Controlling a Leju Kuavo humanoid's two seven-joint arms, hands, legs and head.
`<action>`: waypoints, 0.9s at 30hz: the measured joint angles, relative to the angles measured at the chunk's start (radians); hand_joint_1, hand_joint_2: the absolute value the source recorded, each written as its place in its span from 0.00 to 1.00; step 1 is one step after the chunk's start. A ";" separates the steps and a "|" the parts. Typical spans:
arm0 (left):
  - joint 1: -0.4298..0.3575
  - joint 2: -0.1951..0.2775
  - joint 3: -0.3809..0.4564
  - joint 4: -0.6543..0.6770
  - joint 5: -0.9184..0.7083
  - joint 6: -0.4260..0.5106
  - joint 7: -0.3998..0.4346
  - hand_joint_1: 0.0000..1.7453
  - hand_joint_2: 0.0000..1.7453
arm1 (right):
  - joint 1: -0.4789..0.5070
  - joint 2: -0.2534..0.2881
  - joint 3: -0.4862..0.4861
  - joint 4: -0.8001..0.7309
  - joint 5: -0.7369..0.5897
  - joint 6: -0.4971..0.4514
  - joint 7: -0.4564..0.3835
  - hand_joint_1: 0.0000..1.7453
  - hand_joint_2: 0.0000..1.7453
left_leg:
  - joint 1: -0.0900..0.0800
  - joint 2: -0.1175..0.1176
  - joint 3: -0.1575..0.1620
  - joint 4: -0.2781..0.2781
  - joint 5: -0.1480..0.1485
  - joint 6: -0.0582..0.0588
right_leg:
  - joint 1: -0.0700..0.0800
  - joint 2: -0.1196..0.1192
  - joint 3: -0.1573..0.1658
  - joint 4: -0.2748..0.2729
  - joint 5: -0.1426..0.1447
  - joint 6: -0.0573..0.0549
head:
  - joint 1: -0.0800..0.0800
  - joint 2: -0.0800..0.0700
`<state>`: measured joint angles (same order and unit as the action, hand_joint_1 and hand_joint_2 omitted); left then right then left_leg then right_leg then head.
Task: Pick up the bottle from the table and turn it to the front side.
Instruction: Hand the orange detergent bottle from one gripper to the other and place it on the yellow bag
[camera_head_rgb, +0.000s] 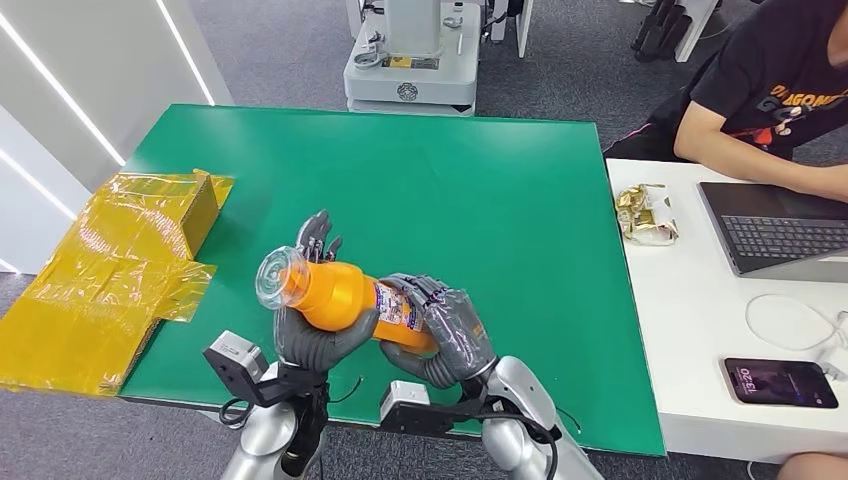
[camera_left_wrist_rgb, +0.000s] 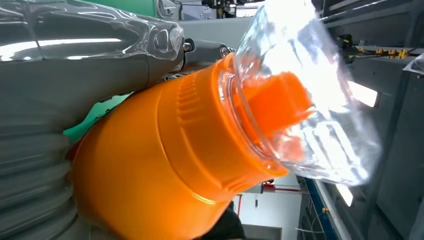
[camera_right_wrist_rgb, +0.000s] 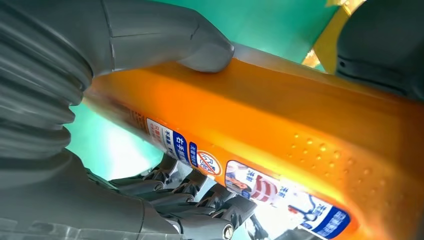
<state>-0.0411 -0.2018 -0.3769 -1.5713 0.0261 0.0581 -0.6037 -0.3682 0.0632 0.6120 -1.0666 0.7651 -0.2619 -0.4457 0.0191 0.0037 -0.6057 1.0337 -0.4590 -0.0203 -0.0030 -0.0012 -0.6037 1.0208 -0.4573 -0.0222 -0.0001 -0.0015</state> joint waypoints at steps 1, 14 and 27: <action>0.002 0.000 0.000 0.000 -0.001 0.004 -0.004 1.00 1.00 | -0.005 0.001 0.002 0.006 -0.002 0.003 -0.001 1.00 1.00 | 0.000 0.000 0.000 0.000 0.000 0.000 | 0.000 0.000 0.000 0.000 0.000 0.000 | 0.000 0.000; 0.003 0.006 0.003 0.000 0.001 0.043 -0.018 1.00 1.00 | -0.064 0.021 0.028 0.092 -0.040 0.005 -0.035 1.00 1.00 | 0.000 0.000 0.000 0.000 0.000 0.000 | 0.000 0.000 0.000 0.000 0.000 0.000 | 0.000 0.000; -0.001 0.008 0.020 0.000 -0.002 0.050 -0.021 1.00 1.00 | -0.089 0.042 0.055 0.151 -0.082 -0.027 -0.047 0.00 1.00 | 0.000 0.000 0.000 0.000 0.000 0.000 | 0.000 0.000 0.000 0.000 0.000 0.000 | 0.000 0.000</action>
<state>-0.0416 -0.1943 -0.3565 -1.5715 0.0237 0.1080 -0.6245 -0.4576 0.1056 0.6675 -0.9158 0.6827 -0.2886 -0.4931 0.0191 0.0037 -0.6056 1.0337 -0.4589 -0.0203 -0.0030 -0.0012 -0.6038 1.0209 -0.4572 -0.0222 -0.0002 -0.0015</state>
